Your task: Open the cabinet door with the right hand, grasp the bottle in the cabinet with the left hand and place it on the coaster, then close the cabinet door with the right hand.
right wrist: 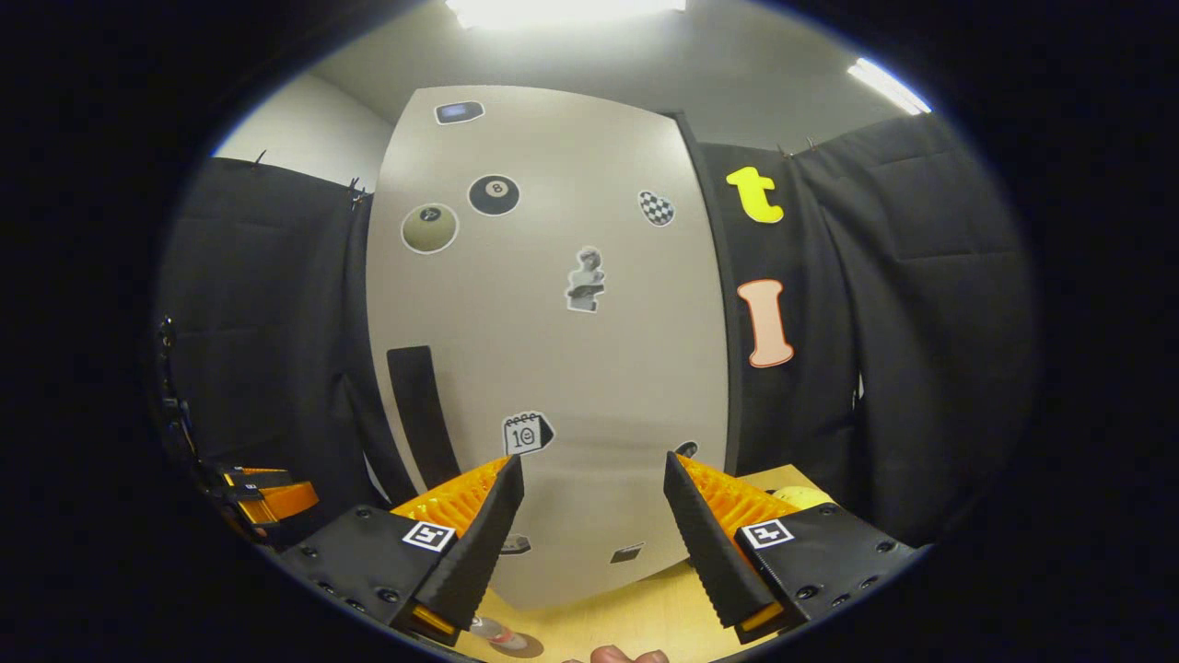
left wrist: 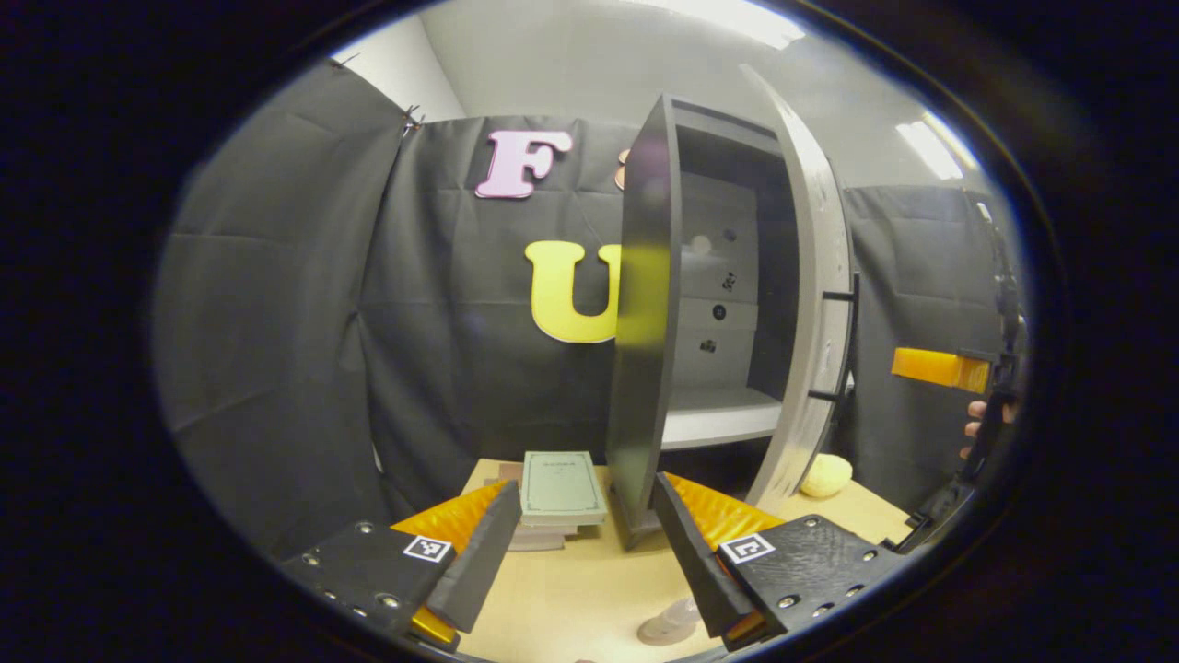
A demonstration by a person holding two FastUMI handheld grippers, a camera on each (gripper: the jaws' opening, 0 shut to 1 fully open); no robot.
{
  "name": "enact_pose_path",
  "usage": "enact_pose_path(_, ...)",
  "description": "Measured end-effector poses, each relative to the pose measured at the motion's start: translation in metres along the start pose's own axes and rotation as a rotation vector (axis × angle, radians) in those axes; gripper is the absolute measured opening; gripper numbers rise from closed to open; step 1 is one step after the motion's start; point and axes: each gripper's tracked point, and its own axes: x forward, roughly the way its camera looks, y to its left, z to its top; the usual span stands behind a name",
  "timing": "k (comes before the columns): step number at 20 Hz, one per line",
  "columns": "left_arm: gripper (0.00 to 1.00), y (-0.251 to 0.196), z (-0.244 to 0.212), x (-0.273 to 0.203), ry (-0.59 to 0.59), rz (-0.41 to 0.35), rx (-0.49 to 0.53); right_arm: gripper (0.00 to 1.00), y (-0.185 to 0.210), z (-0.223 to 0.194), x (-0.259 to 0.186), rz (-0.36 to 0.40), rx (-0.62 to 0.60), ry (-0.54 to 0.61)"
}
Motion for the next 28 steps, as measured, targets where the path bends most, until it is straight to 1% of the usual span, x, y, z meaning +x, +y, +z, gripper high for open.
enact_pose_path(3,0.87,-0.023,0.011,-0.008,-0.033,0.019,0.005,0.98,-0.044,0.008,-0.006,-0.05,0.014,-0.027)
enact_pose_path(7,0.87,-0.056,0.023,-0.024,-0.072,0.098,0.029,0.98,-0.101,0.004,-0.005,-0.05,0.021,0.004)
enact_pose_path(10,0.87,-0.085,0.017,-0.031,-0.071,0.151,0.038,0.98,-0.141,0.003,-0.012,-0.047,0.019,0.011)
enact_pose_path(12,0.88,-0.104,0.014,-0.035,-0.073,0.171,0.036,0.98,-0.167,0.007,-0.013,-0.045,0.003,-0.005)
enact_pose_path(13,0.89,-0.115,0.014,-0.036,-0.082,0.175,0.023,0.98,-0.178,0.008,-0.013,-0.042,-0.006,-0.011)
enact_pose_path(14,0.89,-0.124,0.017,-0.039,-0.096,0.177,0.006,0.98,-0.187,0.008,-0.013,-0.033,-0.011,-0.016)
enact_pose_path(16,0.87,-0.139,0.024,-0.046,-0.12,0.165,-0.018,0.98,-0.201,0.011,-0.014,-0.003,0.001,-0.034)
enact_pose_path(17,0.89,-0.142,0.029,-0.05,-0.135,0.172,-0.012,0.98,-0.208,0.013,-0.014,0.003,0.006,-0.04)
enact_pose_path(18,0.87,-0.143,0.033,-0.053,-0.151,0.178,0.001,0.98,-0.209,0.013,-0.014,0.008,0.007,-0.039)
enact_pose_path(19,0.87,-0.144,0.038,-0.056,-0.159,0.184,0.014,0.98,-0.214,0.013,-0.015,0.006,0.006,-0.034)
enact_pose_path(20,0.92,-0.143,0.043,-0.057,-0.171,0.191,0.026,0.98,-0.218,0.014,-0.017,0.007,0.002,-0.037)
enact_pose_path(22,0.87,-0.144,0.052,-0.056,-0.189,0.191,0.03,0.98,-0.22,0.023,-0.018,0.016,-0.018,-0.074)
enact_pose_path(23,0.87,-0.144,0.055,-0.057,-0.2,0.188,0.023,0.98,-0.221,0.025,-0.016,0.016,-0.033,-0.085)
enact_pose_path(25,0.87,-0.146,0.062,-0.06,-0.221,0.173,0.004,0.98,-0.223,0.021,-0.013,0.014,-0.042,-0.078)
enact_pose_path(28,0.87,-0.148,0.068,-0.061,-0.23,0.161,0.005,0.98,-0.222,0.013,-0.013,0.014,-0.019,-0.048)
